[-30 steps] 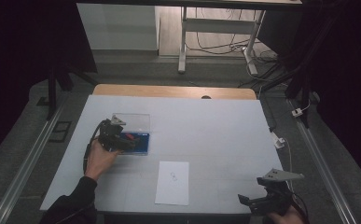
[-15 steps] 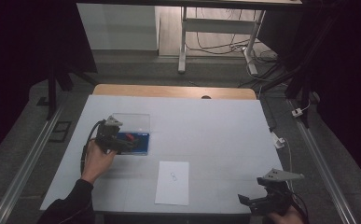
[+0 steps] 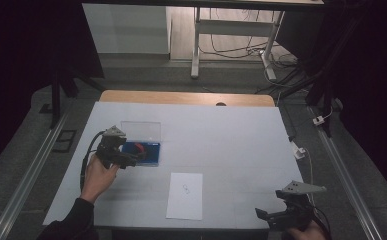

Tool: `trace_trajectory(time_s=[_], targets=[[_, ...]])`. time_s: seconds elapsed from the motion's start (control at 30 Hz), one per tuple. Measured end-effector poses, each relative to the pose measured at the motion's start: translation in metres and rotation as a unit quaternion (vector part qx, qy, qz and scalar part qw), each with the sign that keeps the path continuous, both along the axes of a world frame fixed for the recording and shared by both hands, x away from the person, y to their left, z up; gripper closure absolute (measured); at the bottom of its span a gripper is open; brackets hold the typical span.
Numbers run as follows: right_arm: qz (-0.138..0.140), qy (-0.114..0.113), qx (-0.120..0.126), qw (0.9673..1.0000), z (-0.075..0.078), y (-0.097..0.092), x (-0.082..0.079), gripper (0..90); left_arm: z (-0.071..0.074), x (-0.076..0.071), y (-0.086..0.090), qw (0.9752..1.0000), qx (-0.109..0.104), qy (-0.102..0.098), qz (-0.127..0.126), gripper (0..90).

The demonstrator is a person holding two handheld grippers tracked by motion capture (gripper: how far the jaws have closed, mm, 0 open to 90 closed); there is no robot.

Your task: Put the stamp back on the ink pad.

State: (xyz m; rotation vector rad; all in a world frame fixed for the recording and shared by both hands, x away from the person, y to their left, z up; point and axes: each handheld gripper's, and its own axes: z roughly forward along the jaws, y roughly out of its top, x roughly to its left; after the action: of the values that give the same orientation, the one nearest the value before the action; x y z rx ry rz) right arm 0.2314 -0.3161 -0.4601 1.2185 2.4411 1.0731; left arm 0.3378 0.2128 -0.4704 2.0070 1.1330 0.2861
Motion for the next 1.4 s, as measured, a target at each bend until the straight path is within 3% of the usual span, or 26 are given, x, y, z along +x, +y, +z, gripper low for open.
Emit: trace_trajectory(time_s=[0.53, 1.03, 1.4], targets=[[-0.004, 0.000, 0.010, 0.9999, 0.000, -0.002, 0.000, 0.0, 0.012, -0.035, -0.003, 0.9992, -0.025, -0.013, -0.028, 0.0], [-0.004, 0.003, 0.014, 0.9999, 0.000, -0.003, 0.001, 0.0, 0.018, -0.078, 0.008, 0.9983, -0.048, -0.026, -0.023, 0.0], [-0.005, 0.002, 0.011, 0.9999, 0.000, -0.002, 0.000, 0.0, 0.015, -0.109, 0.020, 0.9983, -0.049, -0.027, -0.013, 0.0]])
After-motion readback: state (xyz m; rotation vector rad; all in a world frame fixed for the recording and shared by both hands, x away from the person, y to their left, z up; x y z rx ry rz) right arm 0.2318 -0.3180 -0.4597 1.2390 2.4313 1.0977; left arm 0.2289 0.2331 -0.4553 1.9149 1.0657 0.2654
